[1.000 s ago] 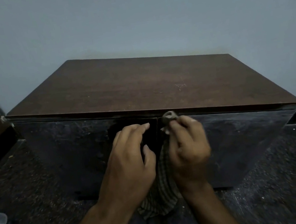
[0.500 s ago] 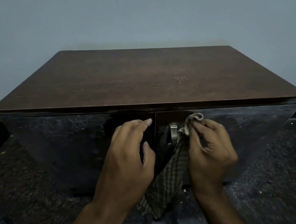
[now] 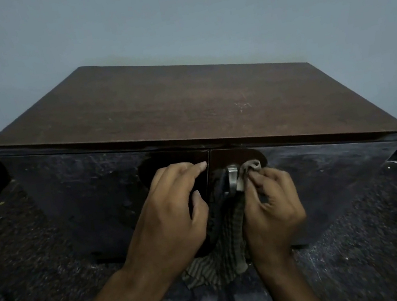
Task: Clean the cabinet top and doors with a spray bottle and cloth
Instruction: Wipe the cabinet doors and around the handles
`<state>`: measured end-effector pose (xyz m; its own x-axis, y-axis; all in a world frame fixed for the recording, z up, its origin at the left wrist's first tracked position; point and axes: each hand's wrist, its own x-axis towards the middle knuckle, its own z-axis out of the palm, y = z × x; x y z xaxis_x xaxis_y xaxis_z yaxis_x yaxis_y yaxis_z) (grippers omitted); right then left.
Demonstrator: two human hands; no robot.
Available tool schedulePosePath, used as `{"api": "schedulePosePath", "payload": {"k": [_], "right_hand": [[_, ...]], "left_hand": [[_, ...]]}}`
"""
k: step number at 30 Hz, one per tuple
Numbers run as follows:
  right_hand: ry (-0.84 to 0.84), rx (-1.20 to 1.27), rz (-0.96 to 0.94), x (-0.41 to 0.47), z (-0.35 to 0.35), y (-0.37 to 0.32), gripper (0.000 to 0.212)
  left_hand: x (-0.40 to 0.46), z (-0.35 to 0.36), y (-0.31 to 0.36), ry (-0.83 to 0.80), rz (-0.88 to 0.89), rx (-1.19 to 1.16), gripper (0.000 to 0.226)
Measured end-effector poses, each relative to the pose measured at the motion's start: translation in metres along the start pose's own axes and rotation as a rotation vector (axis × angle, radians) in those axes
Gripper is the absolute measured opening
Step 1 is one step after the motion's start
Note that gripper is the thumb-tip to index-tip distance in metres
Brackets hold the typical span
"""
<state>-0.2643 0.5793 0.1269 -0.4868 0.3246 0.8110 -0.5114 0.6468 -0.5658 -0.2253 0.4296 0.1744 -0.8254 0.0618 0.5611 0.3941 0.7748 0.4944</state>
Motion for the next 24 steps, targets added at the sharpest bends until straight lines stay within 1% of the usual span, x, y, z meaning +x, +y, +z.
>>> {"api": "schedulePosePath", "payload": {"k": [4, 7, 10, 15, 19, 21, 24], "right_hand": [[0.05, 0.008, -0.093, 0.017, 0.007, -0.004, 0.003], [-0.015, -0.023, -0.112, -0.003, 0.006, 0.011, 0.005], [-0.097, -0.007, -0.074, -0.024, 0.003, 0.021, 0.007], [-0.105, 0.024, -0.075, -0.009, 0.004, 0.016, 0.009], [-0.195, -0.009, -0.082, -0.022, -0.001, 0.023, 0.011], [-0.176, 0.024, -0.024, -0.022, -0.003, 0.02, 0.013], [-0.083, 0.045, 0.015, -0.006, -0.001, 0.005, 0.016]], "left_hand": [[-0.001, 0.003, 0.0, -0.057, 0.022, 0.001, 0.048], [-0.002, 0.002, 0.002, -0.108, 0.044, 0.0, 0.051], [-0.001, 0.002, 0.002, -0.129, 0.061, 0.021, 0.054], [-0.001, 0.003, 0.002, -0.11, 0.065, 0.014, 0.051], [-0.001, 0.001, 0.002, -0.088, 0.059, 0.013, 0.049], [0.0, 0.002, 0.001, -0.076, 0.059, 0.01, 0.049], [0.0, 0.002, -0.001, -0.069, 0.059, 0.001, 0.049]]}}
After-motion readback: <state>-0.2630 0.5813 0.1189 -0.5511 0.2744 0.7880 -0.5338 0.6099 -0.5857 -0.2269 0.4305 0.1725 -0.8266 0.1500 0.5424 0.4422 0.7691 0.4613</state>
